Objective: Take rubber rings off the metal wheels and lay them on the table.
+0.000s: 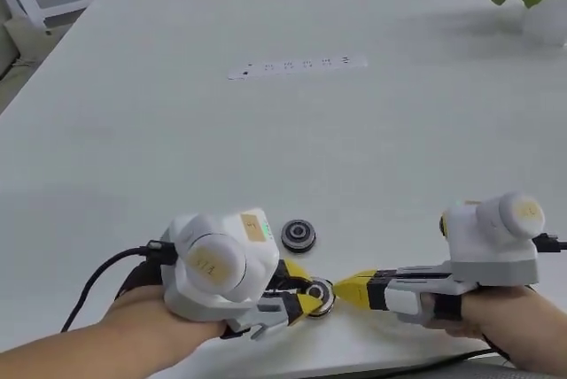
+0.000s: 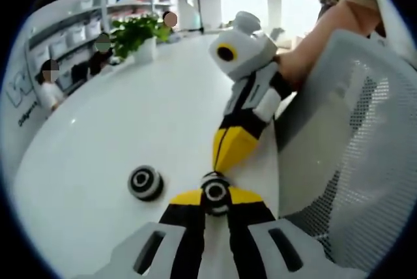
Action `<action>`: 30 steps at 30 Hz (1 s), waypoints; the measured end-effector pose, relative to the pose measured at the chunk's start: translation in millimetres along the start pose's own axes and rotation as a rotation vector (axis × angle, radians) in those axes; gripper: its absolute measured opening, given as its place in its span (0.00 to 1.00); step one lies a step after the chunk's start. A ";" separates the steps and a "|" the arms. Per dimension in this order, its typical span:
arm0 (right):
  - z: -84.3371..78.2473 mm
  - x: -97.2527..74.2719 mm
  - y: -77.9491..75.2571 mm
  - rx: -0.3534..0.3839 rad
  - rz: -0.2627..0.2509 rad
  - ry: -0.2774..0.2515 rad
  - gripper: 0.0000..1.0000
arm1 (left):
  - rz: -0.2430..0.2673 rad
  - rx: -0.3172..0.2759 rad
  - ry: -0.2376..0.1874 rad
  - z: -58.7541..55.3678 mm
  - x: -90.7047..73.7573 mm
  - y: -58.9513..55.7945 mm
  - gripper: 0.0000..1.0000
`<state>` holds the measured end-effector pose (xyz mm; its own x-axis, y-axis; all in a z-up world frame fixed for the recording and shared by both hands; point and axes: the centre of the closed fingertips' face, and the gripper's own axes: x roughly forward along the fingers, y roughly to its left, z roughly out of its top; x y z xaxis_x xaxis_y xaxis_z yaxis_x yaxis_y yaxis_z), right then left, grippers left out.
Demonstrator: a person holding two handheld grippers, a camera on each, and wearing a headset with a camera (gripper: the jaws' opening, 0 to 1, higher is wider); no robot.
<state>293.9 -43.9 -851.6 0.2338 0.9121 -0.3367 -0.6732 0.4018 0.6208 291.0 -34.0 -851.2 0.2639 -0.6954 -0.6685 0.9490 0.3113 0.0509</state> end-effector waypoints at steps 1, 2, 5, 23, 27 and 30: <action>0.1 0.0 0.5 -0.001 0.001 0.000 0.00 | -0.001 0.000 0.000 0.0 0.0 0.1 0.13; 0.2 0.1 0.9 0.000 0.002 -0.001 0.00 | -0.001 0.001 0.001 -0.1 0.1 0.1 0.13; 0.6 0.4 2.1 0.004 0.008 -0.005 0.00 | 0.001 0.003 0.002 -0.2 0.0 0.1 0.12; 0.9 3.3 9.0 0.017 0.039 -0.007 0.00 | 0.001 -0.005 0.005 -0.1 0.5 0.0 0.12; 0.5 3.5 10.1 0.013 0.044 -0.004 0.00 | 0.000 -0.008 0.004 0.0 0.6 -0.1 0.12; -0.2 3.4 11.1 0.012 0.048 0.000 0.00 | -0.001 -0.007 0.002 0.3 0.7 -0.3 0.12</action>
<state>287.1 -36.3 -846.0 0.2018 0.9303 -0.3062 -0.6750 0.3586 0.6448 290.9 -34.8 -851.5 0.2626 -0.6942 -0.6702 0.9480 0.3152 0.0450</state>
